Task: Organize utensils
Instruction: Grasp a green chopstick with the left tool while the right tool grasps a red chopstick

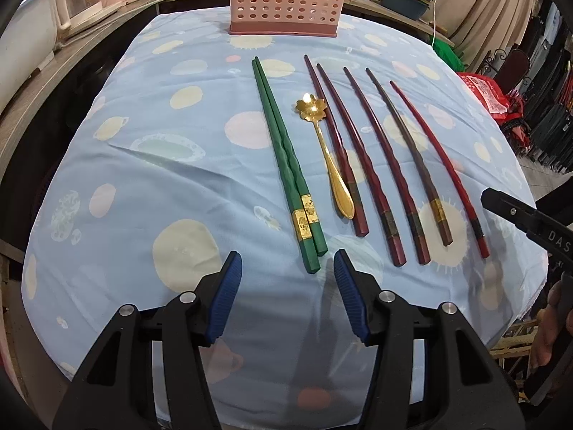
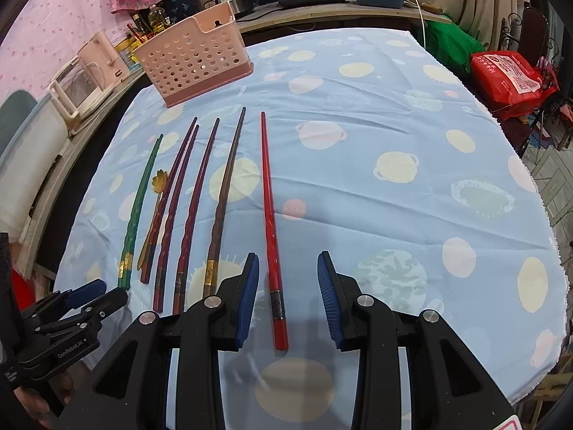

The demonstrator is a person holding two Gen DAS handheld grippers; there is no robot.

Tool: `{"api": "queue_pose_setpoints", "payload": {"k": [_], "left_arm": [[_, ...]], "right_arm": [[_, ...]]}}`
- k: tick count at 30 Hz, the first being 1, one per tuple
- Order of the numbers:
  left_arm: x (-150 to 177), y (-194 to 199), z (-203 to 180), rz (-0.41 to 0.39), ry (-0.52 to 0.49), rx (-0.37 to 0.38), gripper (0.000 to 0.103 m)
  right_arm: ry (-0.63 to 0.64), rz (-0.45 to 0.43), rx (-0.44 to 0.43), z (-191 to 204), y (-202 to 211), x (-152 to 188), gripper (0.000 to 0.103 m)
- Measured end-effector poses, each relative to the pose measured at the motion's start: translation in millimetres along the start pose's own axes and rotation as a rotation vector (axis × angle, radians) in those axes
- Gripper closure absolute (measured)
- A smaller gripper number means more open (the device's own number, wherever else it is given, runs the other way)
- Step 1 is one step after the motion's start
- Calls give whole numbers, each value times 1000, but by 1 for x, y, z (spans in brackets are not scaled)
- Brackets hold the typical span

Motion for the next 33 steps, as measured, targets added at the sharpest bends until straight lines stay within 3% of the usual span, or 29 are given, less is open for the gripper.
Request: {"api": "queue_pose_setpoints", "payload": {"k": [12,24,27,33], "left_arm": [[3,3,18,-13,17,-33,54],[-19,-8,19,-18,28,-39,55],[-22,-10,21,-19,27,-49,60],[-22,-10,23,-21,21,-51,80]], "right_arm": [[2,6,-1,2,-2,1,70],[5,26,0,3,-9,4,70],[7,29,0,3,-10,4,70],[13,44,-9,5,-14,7,70]]}}
Point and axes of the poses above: each gripper's, at about its wrist camera, not at the fingertips, and y roughly against the way its jaws point, z to its left, x to its underside, the point moved 8 cm from there along -y, roughly the way its jaws point, and after that the axes turned 1 degree about z, right-handed, at the moved point
